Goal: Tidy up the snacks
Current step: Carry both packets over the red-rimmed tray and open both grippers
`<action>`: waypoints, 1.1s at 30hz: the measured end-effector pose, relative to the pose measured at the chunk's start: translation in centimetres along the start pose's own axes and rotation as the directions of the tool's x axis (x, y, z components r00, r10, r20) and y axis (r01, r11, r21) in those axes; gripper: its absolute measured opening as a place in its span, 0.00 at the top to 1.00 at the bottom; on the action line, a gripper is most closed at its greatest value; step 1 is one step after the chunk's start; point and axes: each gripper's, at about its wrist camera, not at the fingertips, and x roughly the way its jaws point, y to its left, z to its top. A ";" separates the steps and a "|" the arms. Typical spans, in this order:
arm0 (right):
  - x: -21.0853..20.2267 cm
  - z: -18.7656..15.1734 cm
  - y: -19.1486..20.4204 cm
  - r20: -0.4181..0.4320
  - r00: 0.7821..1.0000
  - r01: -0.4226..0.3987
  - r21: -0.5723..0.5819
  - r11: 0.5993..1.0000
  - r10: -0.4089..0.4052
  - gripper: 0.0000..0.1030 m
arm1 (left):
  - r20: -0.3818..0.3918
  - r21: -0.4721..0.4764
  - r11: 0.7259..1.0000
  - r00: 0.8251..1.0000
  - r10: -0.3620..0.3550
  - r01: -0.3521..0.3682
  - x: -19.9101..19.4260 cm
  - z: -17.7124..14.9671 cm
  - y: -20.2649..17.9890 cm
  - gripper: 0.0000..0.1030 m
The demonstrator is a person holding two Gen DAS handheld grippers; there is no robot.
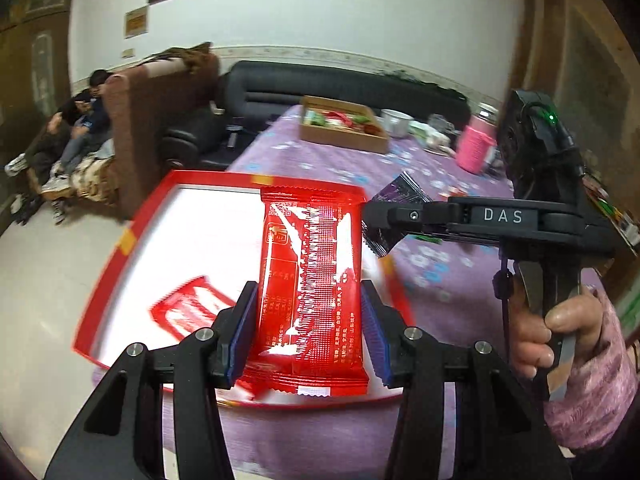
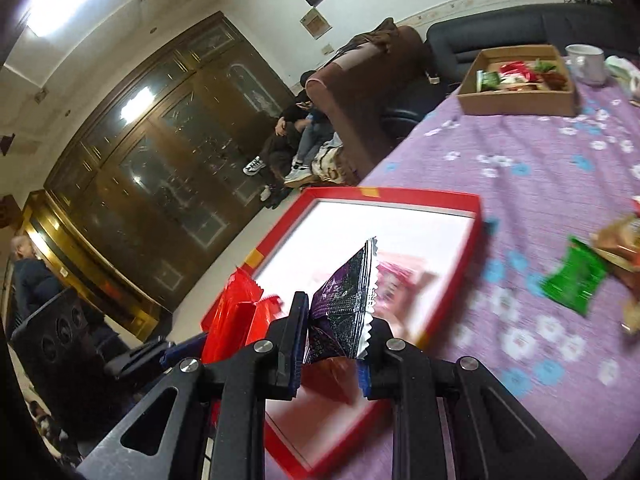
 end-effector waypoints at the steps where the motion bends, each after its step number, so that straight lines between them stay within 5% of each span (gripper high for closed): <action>1: 0.7 0.2 0.1 0.000 1.000 -0.011 0.009 1.000 0.011 0.80 | 0.002 -0.005 1.000 1.000 0.016 -0.016 0.1 0.1 0.3 0.54; 8: 4.0 1.2 0.7 0.030 0.999 -0.034 0.032 0.999 0.033 0.79 | -0.012 -0.061 0.991 0.993 0.117 -0.117 1.5 0.9 2.9 0.54; 20: 5.6 0.4 1.8 -0.010 1.000 0.013 -0.108 0.994 -0.014 0.70 | -0.048 -0.064 0.972 0.973 0.224 -0.227 2.8 0.8 3.4 0.53; 22: 5.1 0.5 1.4 0.014 1.000 0.016 -0.088 0.996 -0.015 0.53 | -0.039 -0.052 0.967 0.968 0.249 -0.251 2.6 0.9 3.3 0.52; 24: 4.2 1.0 0.7 0.054 0.998 0.016 -0.054 0.998 -0.013 0.48 | -0.028 -0.041 0.965 0.965 0.260 -0.261 2.2 1.0 3.1 0.44; 26: 3.0 1.5 -0.3 0.100 0.995 0.016 -0.011 1.000 -0.014 0.46 | -0.014 -0.047 0.965 0.966 0.258 -0.258 1.8 1.1 3.2 0.37; 33: 1.2 2.3 -3.5 0.153 0.986 0.047 0.128 0.991 -0.067 0.43 | -0.011 -0.050 0.963 0.964 0.264 -0.264 1.3 1.2 3.2 0.37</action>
